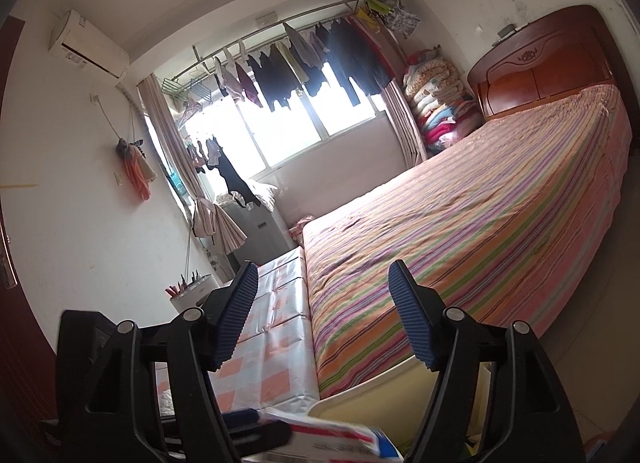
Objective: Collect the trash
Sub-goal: 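Carry the medicine box and blister pack over the cream bin and release, then move both open tools back to the tissue and plush toy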
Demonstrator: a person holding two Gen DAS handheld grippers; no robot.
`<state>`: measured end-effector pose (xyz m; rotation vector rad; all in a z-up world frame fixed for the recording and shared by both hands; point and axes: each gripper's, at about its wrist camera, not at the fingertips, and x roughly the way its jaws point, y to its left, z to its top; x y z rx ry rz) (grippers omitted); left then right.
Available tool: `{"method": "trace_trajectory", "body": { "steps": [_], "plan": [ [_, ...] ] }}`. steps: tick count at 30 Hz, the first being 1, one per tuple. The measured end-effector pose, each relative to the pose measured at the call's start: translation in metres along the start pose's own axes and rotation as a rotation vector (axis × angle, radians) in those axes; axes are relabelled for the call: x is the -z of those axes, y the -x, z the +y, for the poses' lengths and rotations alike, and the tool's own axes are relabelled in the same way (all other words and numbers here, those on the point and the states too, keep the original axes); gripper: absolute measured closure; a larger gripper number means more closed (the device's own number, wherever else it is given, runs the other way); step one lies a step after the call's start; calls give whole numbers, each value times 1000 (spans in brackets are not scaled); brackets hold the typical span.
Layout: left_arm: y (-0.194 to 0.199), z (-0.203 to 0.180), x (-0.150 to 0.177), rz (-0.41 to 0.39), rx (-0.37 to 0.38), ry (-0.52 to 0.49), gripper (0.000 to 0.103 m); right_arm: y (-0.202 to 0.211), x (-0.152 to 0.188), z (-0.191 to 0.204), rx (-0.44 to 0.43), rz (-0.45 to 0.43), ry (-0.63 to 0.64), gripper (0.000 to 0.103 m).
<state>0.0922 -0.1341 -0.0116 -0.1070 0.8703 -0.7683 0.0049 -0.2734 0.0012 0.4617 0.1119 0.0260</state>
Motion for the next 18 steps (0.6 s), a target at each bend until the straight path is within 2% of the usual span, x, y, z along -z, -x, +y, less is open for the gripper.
{"method": "trace_trajectory", "body": {
  "steps": [1, 2, 4, 6, 11, 15, 18],
  "plan": [
    [6, 3, 1, -44, 12, 26, 20, -1, 0, 2, -3, 0, 8, 36],
    [13, 5, 2, -93, 13, 50, 19, -1, 1, 4, -5, 1, 13, 36],
    [17, 5, 0, -109, 4, 46, 16, -1, 2, 7, -8, 3, 21, 36],
    [17, 4, -2, -93, 11, 32, 16, -1, 2, 8, -8, 4, 21, 36],
    [36, 10, -4, -160, -17, 46, 16, 2, 0, 11, -11, -15, 14, 36],
    [59, 22, -7, -254, -102, 68, 16, -5, 2, 15, -22, -10, 13, 35],
    [73, 37, -8, -295, -159, 111, 16, -15, 10, 24, -41, 9, 23, 34]
  ]
}}
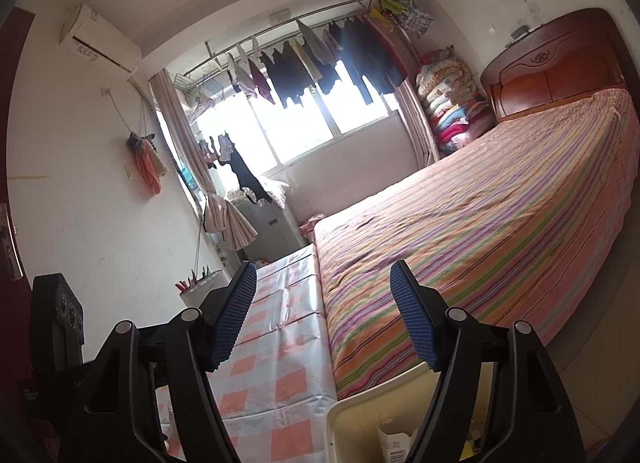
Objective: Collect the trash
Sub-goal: 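Move both open tools back to the tissue and plush toy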
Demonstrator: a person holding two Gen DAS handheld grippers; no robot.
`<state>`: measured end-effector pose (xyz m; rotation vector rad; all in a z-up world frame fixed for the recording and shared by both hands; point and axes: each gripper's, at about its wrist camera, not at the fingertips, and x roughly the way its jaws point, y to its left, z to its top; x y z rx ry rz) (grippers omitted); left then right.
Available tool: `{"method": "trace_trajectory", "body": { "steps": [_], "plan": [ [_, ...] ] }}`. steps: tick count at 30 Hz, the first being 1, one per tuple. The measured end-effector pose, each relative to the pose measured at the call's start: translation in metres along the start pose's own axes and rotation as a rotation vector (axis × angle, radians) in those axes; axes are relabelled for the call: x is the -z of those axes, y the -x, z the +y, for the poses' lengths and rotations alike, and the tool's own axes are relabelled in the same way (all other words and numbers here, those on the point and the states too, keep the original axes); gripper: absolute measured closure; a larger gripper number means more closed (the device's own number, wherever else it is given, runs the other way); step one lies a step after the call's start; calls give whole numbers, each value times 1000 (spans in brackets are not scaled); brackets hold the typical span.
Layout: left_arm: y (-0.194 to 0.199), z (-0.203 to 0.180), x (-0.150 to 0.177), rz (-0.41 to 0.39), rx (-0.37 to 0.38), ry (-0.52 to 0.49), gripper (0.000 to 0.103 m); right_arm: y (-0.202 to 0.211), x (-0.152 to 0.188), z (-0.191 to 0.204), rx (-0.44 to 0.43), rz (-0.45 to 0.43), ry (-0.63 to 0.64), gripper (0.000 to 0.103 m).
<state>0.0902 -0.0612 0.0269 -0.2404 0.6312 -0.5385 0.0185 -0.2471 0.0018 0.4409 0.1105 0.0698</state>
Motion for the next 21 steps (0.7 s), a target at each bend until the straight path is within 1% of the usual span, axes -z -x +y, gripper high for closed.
{"method": "trace_trajectory", "body": {
  "steps": [2, 4, 9, 15, 18, 21],
  "plan": [
    [5, 13, -3, -4, -35, 31, 16, -7, 5, 10, -16, 12, 16, 34],
    [12, 26, -5, -15, -49, 66, 16, -13, 10, 20, -32, 26, 29, 34],
    [41, 54, -2, -102, -109, 133, 16, -35, 28, 43, -79, 78, 27, 32],
    [69, 81, 5, -136, -144, 198, 16, -61, 52, 82, -163, 153, 28, 31],
    [79, 94, 9, -143, -146, 240, 16, -74, 63, 102, -204, 190, 27, 29],
    [89, 103, 16, -162, -185, 261, 16, -84, 72, 115, -224, 216, 30, 28]
  ]
}}
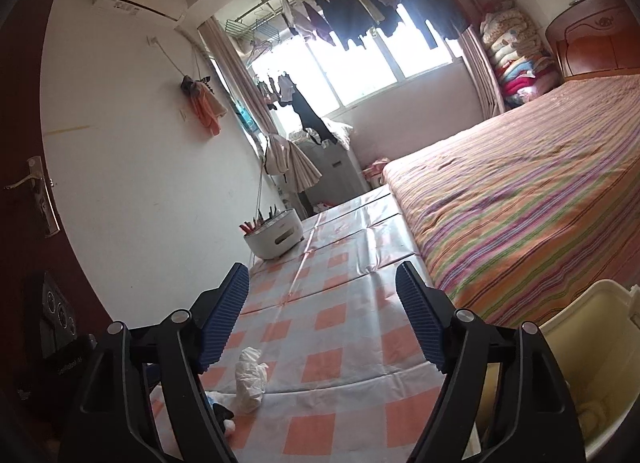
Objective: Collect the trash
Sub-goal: 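Move both open tools back to the tissue and plush toy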
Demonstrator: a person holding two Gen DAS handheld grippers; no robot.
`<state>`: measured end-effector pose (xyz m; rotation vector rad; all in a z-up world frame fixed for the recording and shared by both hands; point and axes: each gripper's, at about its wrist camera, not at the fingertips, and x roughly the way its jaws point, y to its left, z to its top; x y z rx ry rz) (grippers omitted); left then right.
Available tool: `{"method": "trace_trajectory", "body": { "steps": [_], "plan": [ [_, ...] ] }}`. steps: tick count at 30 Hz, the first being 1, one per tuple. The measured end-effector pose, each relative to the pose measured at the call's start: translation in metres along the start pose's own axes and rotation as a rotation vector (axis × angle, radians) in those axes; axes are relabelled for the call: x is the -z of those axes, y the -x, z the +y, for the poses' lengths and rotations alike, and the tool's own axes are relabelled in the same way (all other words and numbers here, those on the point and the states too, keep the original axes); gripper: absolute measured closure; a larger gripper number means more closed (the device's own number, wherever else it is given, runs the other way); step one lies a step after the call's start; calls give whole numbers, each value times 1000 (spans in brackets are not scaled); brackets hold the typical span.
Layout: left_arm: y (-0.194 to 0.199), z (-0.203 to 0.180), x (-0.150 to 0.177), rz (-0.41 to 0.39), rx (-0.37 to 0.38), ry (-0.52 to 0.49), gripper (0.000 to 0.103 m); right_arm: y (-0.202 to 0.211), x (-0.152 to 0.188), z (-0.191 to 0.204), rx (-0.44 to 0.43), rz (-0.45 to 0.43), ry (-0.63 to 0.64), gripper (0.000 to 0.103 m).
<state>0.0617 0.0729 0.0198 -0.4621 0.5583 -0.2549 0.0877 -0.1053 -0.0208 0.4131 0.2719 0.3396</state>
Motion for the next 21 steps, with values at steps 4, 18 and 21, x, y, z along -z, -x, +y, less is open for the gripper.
{"method": "trace_trajectory", "body": {
  "steps": [4, 18, 21],
  "plan": [
    [11, 13, 4, -14, -42, 11, 16, -16, 7, 4, -17, 47, 4, 28],
    [49, 81, 4, -78, -134, 109, 16, -31, 19, 24, -89, 141, 11, 25],
    [57, 100, 3, -104, -149, 129, 16, -39, 27, 28, -96, 169, 18, 25]
  ]
}}
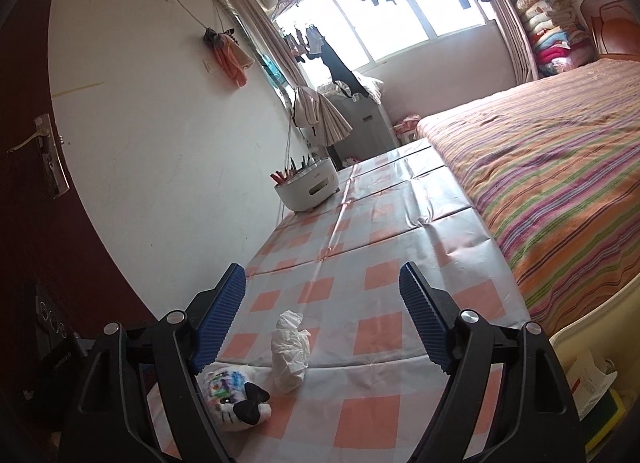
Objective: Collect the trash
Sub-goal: 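Move both open tools back to the tissue and plush toy, then grasp the white tissue with the right gripper while the left grasps the plush toy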
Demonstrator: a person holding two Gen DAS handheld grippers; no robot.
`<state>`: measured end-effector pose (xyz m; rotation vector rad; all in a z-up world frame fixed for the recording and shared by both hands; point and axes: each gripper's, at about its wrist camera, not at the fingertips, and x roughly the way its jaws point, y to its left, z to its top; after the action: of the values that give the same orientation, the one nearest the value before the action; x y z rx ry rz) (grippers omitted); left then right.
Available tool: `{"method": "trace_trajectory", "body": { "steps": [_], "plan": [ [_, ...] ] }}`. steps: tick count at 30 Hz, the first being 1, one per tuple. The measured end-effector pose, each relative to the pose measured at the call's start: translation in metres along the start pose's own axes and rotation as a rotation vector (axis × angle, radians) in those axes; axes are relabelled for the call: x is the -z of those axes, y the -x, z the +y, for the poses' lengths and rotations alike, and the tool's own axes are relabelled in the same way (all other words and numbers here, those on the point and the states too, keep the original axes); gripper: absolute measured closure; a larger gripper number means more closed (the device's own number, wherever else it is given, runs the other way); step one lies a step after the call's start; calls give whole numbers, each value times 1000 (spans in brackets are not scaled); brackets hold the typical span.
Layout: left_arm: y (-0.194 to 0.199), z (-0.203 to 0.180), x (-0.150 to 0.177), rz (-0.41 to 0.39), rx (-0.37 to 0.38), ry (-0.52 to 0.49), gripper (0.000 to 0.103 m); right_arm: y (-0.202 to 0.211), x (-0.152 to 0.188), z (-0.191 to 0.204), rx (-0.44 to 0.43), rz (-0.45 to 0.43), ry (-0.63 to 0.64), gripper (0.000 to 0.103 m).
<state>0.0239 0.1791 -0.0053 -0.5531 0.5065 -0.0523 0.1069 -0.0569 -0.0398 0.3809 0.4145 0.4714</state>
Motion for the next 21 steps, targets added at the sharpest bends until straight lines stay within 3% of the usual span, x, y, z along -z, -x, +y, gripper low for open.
{"method": "trace_trajectory", "body": {
  "steps": [4, 21],
  "plan": [
    [6, 19, -3, -21, -23, 5, 16, -17, 9, 13, -10, 56, 36, 25],
    [9, 67, 10, 84, -39, -19, 16, -114, 60, 52, -25, 344, 122, 24]
  ]
}}
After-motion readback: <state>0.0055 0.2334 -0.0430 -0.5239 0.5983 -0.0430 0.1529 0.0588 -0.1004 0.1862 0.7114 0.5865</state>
